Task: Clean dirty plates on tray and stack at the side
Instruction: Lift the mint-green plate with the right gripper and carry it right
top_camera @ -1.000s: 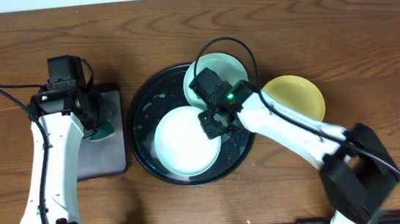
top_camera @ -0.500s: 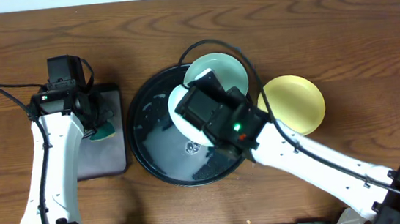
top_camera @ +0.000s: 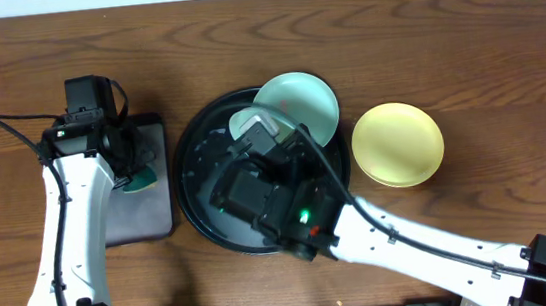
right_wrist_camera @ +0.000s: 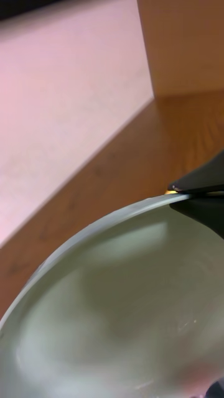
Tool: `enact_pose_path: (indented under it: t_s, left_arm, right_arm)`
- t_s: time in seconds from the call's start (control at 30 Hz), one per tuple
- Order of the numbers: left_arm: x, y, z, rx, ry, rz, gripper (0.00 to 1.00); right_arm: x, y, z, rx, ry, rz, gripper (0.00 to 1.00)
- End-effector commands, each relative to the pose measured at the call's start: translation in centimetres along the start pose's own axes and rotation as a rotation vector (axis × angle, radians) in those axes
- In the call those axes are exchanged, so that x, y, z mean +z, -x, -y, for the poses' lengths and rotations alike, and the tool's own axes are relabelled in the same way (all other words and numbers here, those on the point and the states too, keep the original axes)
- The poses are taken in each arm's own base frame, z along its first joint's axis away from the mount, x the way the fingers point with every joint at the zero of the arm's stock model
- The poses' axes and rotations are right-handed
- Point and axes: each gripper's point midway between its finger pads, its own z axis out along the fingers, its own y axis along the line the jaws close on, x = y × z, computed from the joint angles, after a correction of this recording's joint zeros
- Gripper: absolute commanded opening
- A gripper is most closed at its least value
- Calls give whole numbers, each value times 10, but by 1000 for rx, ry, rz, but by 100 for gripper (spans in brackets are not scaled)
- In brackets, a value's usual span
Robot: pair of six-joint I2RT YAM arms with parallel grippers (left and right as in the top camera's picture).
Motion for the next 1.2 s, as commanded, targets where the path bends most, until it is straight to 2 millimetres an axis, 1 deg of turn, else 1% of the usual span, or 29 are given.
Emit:
enact_pose_path:
  t_s: [0.0,0.3,0.67,0.73,0.87,0.97,1.07,1.17]
  left_arm:
    - [-5,6,1,4,-7,15,7]
    - [-5,6,1,4,-6,13,7]
    - [-5,6,1,4,-6,13,8]
    - [-5,6,1,4,-6,13,8]
    - [-5,6,1,4,-6,13,7]
    - [-5,6,1,4,-6,13,7]
    - [-5,6,1,4,-6,13,8]
    - [-5,6,1,4,-6,13,8]
  right_arm:
    - [-20,19,33,-7,-167,71,1]
    - [-31,27,42,6,-239,108,1]
    - [-32,28,43,10,-236,110,1]
    - [-31,28,40,9,-221,109,1]
    - [-28,27,29,1,-151,106,1]
    - [-25,24,15,-17,-66,93,1]
    - [-20,9,-13,10,111,36,1]
    - [-21,-7,-49,63,353,-56,1]
